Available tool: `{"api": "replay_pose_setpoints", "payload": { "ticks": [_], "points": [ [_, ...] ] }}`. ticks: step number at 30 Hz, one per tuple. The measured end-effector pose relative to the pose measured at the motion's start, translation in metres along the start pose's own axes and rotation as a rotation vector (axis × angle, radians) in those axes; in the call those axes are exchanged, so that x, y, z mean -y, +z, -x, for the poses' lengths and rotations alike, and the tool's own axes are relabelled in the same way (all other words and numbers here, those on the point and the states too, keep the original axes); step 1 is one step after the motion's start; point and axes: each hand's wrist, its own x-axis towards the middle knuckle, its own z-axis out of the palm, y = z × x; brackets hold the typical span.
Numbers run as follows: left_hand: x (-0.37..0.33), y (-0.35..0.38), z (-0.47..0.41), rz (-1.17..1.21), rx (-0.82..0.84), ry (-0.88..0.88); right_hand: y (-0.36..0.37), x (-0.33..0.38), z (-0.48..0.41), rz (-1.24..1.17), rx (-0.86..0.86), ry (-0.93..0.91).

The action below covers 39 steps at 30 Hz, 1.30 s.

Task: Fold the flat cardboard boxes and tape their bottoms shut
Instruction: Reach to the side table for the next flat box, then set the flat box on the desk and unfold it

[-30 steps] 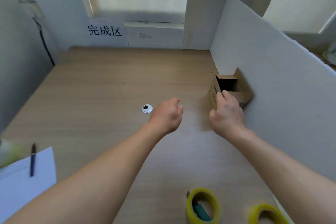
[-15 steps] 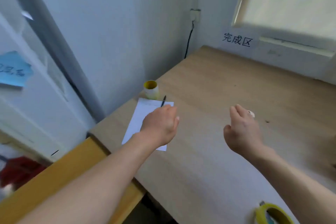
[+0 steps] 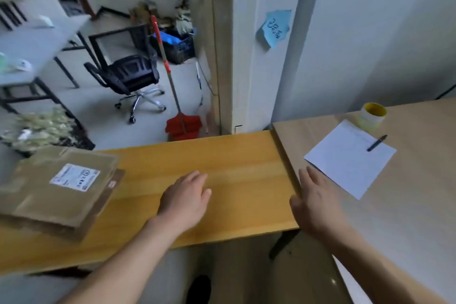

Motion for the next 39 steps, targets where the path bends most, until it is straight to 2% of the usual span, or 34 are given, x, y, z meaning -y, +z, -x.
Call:
{"api": "replay_pose_setpoints", "payload": {
  "ticks": [6,17,24,27,39],
  "points": [
    [0.129,0.001,0.031,0.052,-0.012,-0.182,0.052,0.114,-0.006,0.068,0.113,-0.136],
    [0.295,-0.03,0.033,0.034,-0.036,-0.17,0.139,0.324,-0.028,0.102,0.208,-0.284],
    [0.353,-0.049,0.03,0.012,-0.044,-0.208,0.163,0.408,-0.028,0.103,0.316,-0.358],
    [0.367,-0.06,0.031,-0.029,-0.035,-0.226,0.168,0.436,-0.03,0.209,0.327,-0.44],
    [0.424,-0.091,0.049,-0.047,0.003,-0.37,0.192,0.501,-0.03,0.267,0.45,-0.59]
  ]
}}
